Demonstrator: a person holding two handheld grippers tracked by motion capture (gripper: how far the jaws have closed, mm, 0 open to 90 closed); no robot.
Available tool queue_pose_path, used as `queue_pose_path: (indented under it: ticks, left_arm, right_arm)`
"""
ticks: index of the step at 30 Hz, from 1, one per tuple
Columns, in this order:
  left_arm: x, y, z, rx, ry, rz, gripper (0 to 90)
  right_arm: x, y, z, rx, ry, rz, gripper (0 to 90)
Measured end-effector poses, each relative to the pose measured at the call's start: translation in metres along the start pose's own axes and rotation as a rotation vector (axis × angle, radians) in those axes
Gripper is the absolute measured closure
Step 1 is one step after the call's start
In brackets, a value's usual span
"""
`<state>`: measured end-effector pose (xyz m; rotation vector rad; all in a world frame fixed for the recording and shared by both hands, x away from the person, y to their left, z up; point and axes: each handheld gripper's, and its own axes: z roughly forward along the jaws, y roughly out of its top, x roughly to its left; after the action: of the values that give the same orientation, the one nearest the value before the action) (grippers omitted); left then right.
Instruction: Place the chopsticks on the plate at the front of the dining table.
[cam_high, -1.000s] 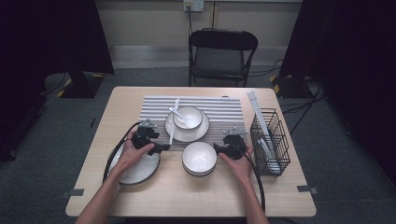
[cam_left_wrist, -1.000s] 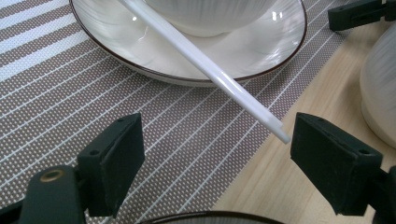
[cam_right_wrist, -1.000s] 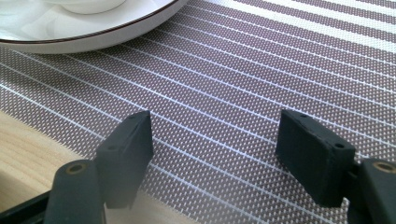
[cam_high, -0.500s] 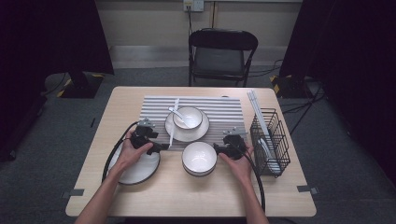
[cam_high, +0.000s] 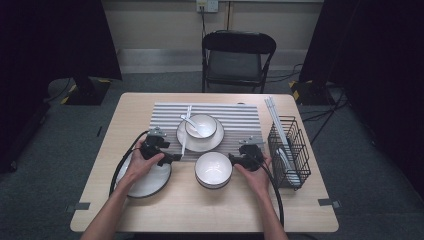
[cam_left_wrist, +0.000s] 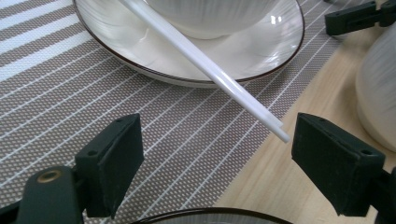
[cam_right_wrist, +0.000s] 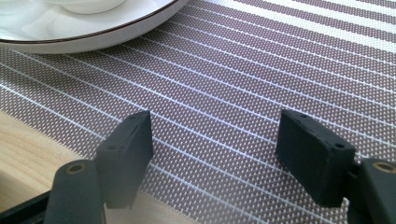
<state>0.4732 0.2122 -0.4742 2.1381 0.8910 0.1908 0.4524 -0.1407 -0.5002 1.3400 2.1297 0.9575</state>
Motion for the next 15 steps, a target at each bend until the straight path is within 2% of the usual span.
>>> queue_pose_path:
  ticks: [2, 4, 6, 8, 12, 14, 15]
  left_arm:
    - [0.0010, -0.0001, 0.0012, -0.012, -0.014, -0.013, 16.4]
    - [0.0008, 0.0004, 0.0022, -0.001, 0.001, -0.010, 16.4]
    - [0.0008, 0.0000, 0.0045, -0.016, -0.003, -0.014, 16.1]
    - [0.0012, 0.0002, 0.0048, -0.011, 0.012, -0.006, 16.4]
    - [-0.0001, 0.0010, 0.0035, -0.007, 0.006, -0.009, 16.7]
    - [-0.0010, 0.0007, 0.0035, -0.011, -0.009, -0.013, 16.7]
    - [-0.0010, 0.0007, 0.0032, -0.005, -0.009, -0.002, 16.5]
  right_arm:
    - [0.0000, 0.0000, 0.0000, 0.000, 0.000, 0.000, 26.8]
    - [0.0000, 0.0000, 0.0000, 0.000, 0.000, 0.000, 26.7]
    - [0.0000, 0.0000, 0.0000, 0.000, 0.000, 0.000, 26.7]
    - [0.0000, 0.0000, 0.0001, -0.001, 0.001, 0.000, 26.8]
    - [0.0000, 0.0000, 0.0000, 0.000, 0.000, 0.000, 26.8]
    - [0.0000, 0.0000, 0.0000, 0.000, 0.000, 0.000, 26.8]
    - [0.0000, 0.0000, 0.0000, 0.000, 0.000, 0.000, 26.7]
